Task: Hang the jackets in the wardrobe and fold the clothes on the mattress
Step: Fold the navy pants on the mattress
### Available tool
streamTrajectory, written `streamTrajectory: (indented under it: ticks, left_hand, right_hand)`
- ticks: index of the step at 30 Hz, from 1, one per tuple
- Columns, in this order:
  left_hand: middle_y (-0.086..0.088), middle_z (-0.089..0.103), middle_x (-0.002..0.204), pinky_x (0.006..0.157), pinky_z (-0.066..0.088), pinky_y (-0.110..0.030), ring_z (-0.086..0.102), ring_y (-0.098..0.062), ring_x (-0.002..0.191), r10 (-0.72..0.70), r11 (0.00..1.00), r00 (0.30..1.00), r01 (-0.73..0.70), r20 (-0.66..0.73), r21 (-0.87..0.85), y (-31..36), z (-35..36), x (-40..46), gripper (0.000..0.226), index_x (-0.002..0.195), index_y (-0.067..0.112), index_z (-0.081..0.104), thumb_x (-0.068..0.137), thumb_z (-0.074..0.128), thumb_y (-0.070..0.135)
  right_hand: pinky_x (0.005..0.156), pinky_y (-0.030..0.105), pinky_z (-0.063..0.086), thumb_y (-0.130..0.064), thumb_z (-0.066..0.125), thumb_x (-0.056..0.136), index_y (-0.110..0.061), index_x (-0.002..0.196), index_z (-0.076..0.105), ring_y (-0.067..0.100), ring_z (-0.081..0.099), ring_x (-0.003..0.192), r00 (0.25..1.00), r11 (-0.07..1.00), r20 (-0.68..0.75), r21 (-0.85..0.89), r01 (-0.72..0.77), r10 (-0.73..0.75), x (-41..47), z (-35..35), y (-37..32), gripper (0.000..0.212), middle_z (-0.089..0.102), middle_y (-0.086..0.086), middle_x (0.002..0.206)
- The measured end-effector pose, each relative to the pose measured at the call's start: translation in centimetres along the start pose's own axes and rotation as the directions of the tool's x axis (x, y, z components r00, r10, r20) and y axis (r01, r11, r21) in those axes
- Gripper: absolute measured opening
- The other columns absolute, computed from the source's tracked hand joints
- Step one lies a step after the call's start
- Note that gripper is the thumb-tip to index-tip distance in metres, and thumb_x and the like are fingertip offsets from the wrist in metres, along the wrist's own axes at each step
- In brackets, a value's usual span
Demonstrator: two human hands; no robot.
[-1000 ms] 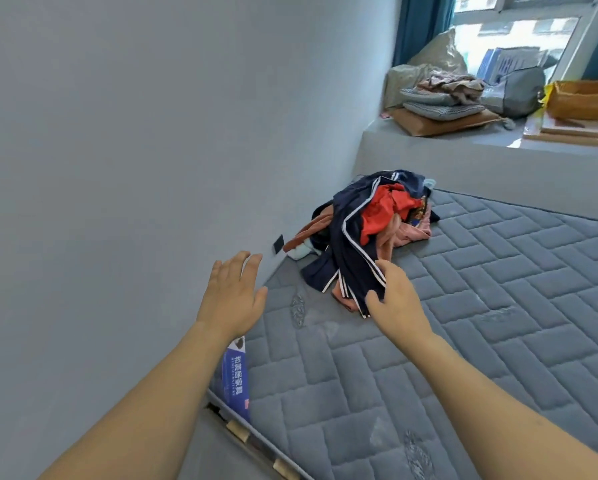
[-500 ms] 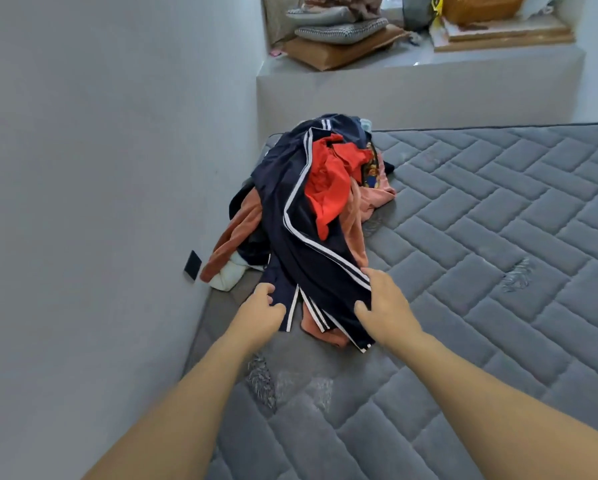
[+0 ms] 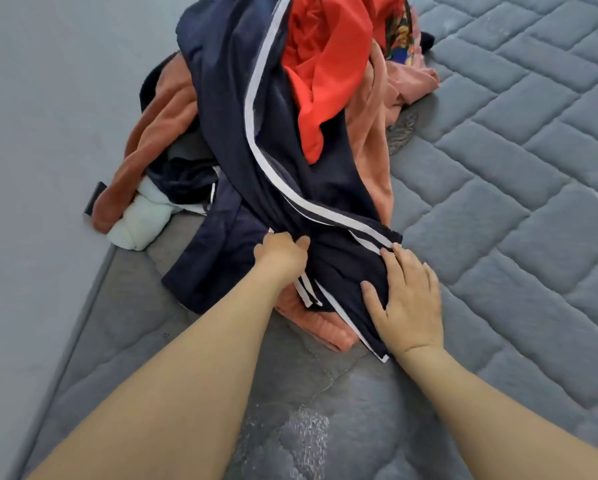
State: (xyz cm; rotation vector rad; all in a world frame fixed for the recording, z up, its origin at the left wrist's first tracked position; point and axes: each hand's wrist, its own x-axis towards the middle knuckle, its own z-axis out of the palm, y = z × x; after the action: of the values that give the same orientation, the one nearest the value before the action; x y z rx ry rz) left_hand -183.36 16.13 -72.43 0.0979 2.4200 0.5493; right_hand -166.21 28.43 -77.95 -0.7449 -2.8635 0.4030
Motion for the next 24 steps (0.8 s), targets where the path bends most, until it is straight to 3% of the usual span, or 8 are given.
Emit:
streamTrajectory:
  ticks: [2,7,13,18,22,24]
  left_hand:
    - [-0.016,0.040,0.149,0.112,0.032,-0.039,0.036,-0.037,0.136,-0.040,0.999,0.999,0.039,0.030,0.016,0.1,0.1,1.2,0.051,0.141,0.009,0.049,0.103,0.041,0.044]
    - [-0.012,0.045,0.149,0.114,0.035,-0.043,0.042,-0.034,0.136,-0.037,0.991,0.985,0.058,0.166,-0.124,0.1,-0.8,2.3,0.053,0.143,0.012,0.050,0.100,0.052,0.041]
    - [-0.012,0.045,0.148,0.113,0.031,-0.040,0.039,-0.031,0.136,-0.026,0.999,0.994,0.022,0.110,0.036,0.9,-0.8,1.8,0.056,0.148,0.017,0.040,0.101,0.048,0.046]
    - [-0.013,0.046,0.145,0.113,0.034,-0.043,0.043,-0.033,0.132,-0.045,0.998,0.994,0.048,0.099,-0.027,0.4,-0.6,2.0,0.054,0.145,0.022,0.045,0.098,0.052,0.047]
    - [-0.008,0.055,0.137,0.108,0.043,-0.044,0.051,-0.033,0.126,-0.085,0.973,0.985,0.115,0.151,-0.203,0.1,-1.0,1.6,0.046,0.134,0.020,0.058,0.095,0.058,0.045]
    - [-0.006,0.065,0.118,0.092,0.052,-0.042,0.061,-0.029,0.109,-0.054,0.954,0.996,0.074,0.078,-0.291,0.3,-1.6,0.4,0.032,0.113,0.015,0.066,0.092,0.061,0.038]
  right_hand:
    - [0.118,0.048,0.023,-0.050,0.035,0.095,-0.010,0.142,0.046,0.027,0.037,0.139,1.000,1.000,-0.016,0.015,-0.002,0.002,0.1,0.3,0.2,0.063,0.041,0.009,0.150]
    - [0.118,0.048,0.022,-0.047,0.036,0.095,-0.010,0.141,0.049,0.030,0.038,0.138,1.000,0.999,0.008,0.024,-0.028,0.027,0.2,0.2,0.1,0.060,0.041,0.010,0.151]
    - [0.119,0.046,0.017,-0.044,0.036,0.095,-0.013,0.140,0.049,0.028,0.037,0.139,0.999,0.999,-0.006,0.020,-0.039,0.039,0.2,0.8,0.3,0.056,0.043,0.007,0.150]
    - [0.118,0.047,0.020,-0.041,0.037,0.096,-0.012,0.134,0.053,0.026,0.039,0.137,0.998,0.999,-0.062,0.045,-0.024,0.027,0.0,1.1,0.4,0.051,0.048,0.006,0.144]
    - [0.118,0.047,0.021,-0.039,0.039,0.096,-0.010,0.128,0.055,0.026,0.040,0.133,0.992,0.996,-0.129,0.088,-0.004,0.015,-0.4,1.4,0.6,0.046,0.050,0.005,0.137]
    - [0.116,0.049,0.024,-0.037,0.041,0.095,-0.008,0.124,0.057,0.027,0.042,0.128,0.988,0.994,-0.156,0.111,0.001,0.016,-0.3,1.3,0.5,0.044,0.050,0.006,0.133]
